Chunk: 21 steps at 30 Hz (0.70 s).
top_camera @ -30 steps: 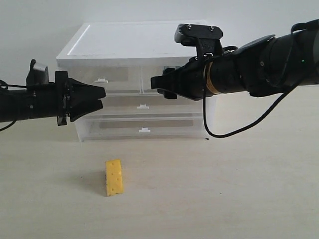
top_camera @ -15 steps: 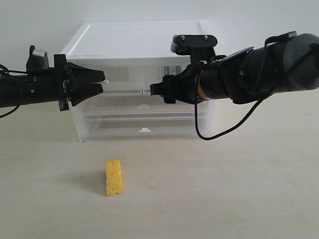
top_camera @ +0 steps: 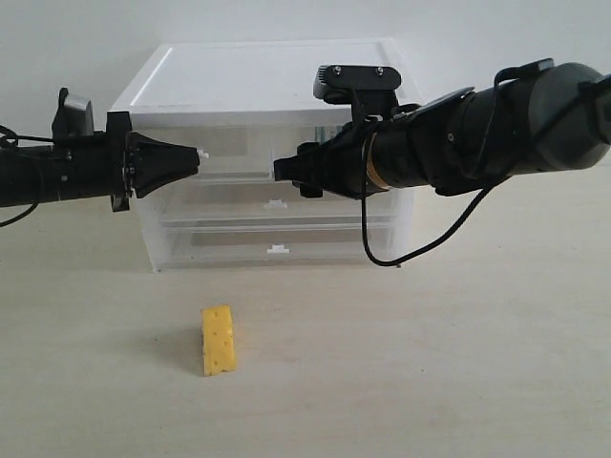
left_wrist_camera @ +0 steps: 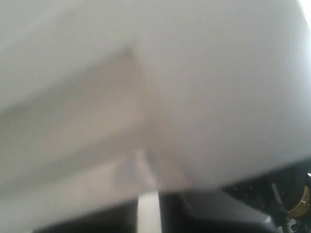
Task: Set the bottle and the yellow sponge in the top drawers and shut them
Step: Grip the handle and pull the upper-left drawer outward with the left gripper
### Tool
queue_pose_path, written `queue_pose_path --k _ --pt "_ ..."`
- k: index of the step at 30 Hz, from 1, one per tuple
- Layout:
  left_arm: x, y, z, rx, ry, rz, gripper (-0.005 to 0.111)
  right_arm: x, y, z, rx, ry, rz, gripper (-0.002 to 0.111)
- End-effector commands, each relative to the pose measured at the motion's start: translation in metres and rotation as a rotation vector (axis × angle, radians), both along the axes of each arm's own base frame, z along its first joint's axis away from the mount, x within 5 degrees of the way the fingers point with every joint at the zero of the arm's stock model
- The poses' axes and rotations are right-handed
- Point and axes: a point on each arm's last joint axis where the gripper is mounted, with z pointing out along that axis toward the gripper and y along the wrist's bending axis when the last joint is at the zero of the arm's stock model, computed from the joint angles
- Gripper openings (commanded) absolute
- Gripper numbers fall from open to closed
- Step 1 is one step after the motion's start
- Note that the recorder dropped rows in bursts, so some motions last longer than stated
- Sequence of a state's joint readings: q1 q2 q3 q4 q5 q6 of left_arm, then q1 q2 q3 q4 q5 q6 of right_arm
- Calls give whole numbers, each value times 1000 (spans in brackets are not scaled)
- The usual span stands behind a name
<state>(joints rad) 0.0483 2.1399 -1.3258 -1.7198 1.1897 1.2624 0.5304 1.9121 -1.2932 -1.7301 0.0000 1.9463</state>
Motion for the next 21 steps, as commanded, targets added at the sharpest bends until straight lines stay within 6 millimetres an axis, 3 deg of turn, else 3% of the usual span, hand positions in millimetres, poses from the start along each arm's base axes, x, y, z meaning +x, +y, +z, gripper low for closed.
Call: queue_pose_path --k 1,12,21 --pt "-3 -1 8 -11 -43 -25 4 15 -15 3 -62 -70 -109 59" --pt "-21 -2 -10 3 23 -39 4 17 -15 6 -47 -73 -125 59" --pt "-56 -5 9 68 -41 -88 4 17 -16 6 -51 -78 -136 59"
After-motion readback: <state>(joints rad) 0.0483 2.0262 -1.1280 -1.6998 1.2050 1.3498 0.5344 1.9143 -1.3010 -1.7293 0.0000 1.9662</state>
